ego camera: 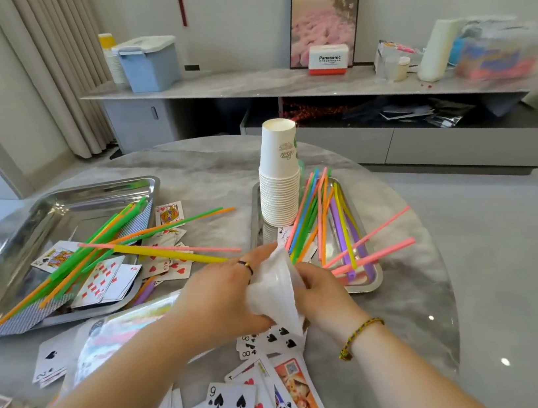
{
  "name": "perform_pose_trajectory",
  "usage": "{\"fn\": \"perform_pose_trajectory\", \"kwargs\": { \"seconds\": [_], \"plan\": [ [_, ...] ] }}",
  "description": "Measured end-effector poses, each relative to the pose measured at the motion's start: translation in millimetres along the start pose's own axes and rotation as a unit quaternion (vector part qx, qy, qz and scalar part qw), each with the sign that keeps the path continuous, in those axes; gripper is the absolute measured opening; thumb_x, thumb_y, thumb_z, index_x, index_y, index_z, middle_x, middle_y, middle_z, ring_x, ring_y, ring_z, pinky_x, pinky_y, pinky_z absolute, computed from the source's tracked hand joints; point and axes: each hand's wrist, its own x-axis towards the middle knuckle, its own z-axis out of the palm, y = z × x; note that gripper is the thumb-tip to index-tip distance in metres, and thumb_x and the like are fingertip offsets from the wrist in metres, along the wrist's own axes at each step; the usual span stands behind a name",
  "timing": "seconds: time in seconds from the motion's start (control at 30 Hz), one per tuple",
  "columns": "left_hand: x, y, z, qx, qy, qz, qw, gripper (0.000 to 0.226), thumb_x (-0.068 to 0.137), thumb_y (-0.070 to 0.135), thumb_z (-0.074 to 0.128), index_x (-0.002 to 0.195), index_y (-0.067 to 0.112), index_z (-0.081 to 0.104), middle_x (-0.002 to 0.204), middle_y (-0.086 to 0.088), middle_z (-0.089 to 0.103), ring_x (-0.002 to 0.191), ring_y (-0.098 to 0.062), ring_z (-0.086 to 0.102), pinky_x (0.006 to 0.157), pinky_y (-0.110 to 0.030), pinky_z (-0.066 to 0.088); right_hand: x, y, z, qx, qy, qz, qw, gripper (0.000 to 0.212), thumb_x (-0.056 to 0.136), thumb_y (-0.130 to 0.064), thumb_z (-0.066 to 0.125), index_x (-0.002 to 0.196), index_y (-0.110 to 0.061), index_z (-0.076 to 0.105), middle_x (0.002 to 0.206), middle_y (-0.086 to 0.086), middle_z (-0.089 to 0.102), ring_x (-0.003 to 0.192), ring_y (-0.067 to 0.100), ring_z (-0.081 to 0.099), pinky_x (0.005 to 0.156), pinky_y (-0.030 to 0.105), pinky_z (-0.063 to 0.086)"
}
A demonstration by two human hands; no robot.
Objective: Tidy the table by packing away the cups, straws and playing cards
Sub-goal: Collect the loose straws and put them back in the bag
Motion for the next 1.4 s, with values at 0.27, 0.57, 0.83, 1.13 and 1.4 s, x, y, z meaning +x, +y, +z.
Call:
{"fn": "perform_pose_trajectory", "kwargs": {
  "seconds": [0.27,0.57,0.83,1.13,1.4],
  "plan": [
    [2,-27,4,0.046,-0.054,-0.086,0.994,0.094,0.063,0.055,0.068,0.138,0.039,0.014,0.127,0.007,0.055,0.113,-0.016,0.052,0.086,-0.024,0.040,6,-6,-39,-0.046,0.123,0.027,0.991,0.020,0.089,-0.018,0.050,0.071,-0.012,0.057,0.054,-0.006,0.058,0.047,0.007,0.056,0.042,0.016,0.039],
    [34,-26,20,-0.055,-0.172,-0.092,0.979,0.098,0.063,0.065,0.063,0.142,0.031,0.014,0.148,0.008,0.028,0.131,-0.013,0.033,0.102,-0.024,0.027,17,21,-106,-0.040,0.359,0.141,0.922,0.039,0.086,-0.011,0.048,0.124,-0.006,0.045,0.132,0.017,0.047,0.122,0.033,0.043,0.093,0.033,0.037],
    [127,8,71,-0.141,-0.161,-0.163,0.963,0.066,0.087,0.044,0.048,0.140,0.012,0.025,0.144,-0.010,0.034,0.129,-0.026,0.036,0.103,-0.033,0.033,29,33,-93,-0.023,0.275,0.175,0.945,0.023,0.085,-0.007,0.048,0.106,-0.001,0.054,0.096,0.016,0.062,0.078,0.023,0.051,0.067,0.027,0.037],
    [148,17,102,-0.083,-0.159,-0.202,0.963,0.073,0.084,0.054,0.045,0.140,0.011,0.024,0.134,-0.012,0.045,0.123,-0.029,0.038,0.096,-0.038,0.038,37,43,-89,-0.054,0.237,0.152,0.958,0.018,0.082,-0.010,0.044,0.098,-0.006,0.052,0.086,0.009,0.054,0.074,0.023,0.049,0.056,0.025,0.037],
    [136,39,103,-0.082,-0.138,-0.153,0.975,0.048,0.084,0.027,0.054,0.129,0.016,0.041,0.116,-0.011,0.058,0.113,-0.029,0.046,0.092,-0.037,0.038,36,40,-88,0.007,0.251,0.127,0.960,0.025,0.084,-0.006,0.048,0.107,-0.017,0.048,0.090,-0.005,0.053,0.079,0.014,0.055,0.062,0.014,0.044]
  ]
}}
